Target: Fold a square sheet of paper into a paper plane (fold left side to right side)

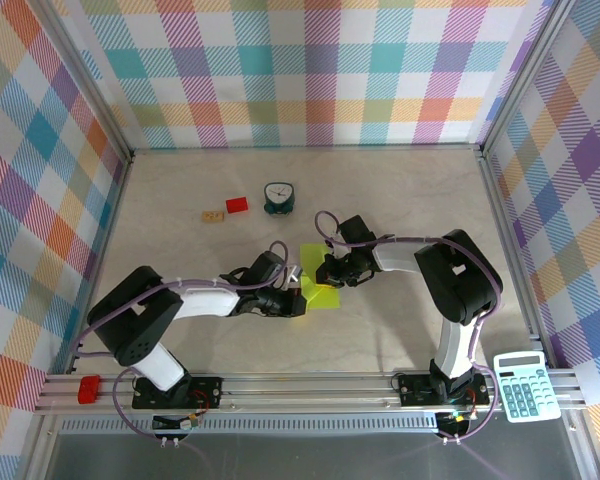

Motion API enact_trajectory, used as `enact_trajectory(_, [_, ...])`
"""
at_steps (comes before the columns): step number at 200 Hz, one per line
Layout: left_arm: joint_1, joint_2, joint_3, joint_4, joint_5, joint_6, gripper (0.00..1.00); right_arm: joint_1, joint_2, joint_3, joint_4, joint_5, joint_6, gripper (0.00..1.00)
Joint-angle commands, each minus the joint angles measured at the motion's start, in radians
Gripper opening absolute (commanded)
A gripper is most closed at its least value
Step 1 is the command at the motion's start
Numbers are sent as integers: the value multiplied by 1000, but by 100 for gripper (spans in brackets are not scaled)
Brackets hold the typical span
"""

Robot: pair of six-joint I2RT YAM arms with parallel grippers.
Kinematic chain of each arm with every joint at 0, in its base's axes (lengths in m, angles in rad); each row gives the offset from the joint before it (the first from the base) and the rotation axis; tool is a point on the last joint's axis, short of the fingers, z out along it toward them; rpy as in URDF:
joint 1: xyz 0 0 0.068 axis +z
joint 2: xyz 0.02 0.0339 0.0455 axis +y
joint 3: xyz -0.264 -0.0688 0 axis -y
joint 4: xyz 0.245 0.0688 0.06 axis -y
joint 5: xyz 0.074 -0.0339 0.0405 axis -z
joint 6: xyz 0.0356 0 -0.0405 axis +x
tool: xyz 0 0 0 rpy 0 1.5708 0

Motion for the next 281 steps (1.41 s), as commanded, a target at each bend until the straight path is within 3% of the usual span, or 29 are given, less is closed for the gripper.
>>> enact_trajectory(1, [-1, -59, 6, -26, -11, -6, 0, 6, 42, -8, -87, 75, -19, 0])
enact_trajectory(125, [5, 152, 184, 30, 49, 26, 0, 6, 54, -9, -81, 67, -16, 0])
enact_trajectory(281, [5, 196, 126, 36, 8, 33, 0, 5, 57, -10, -115, 90, -31, 0])
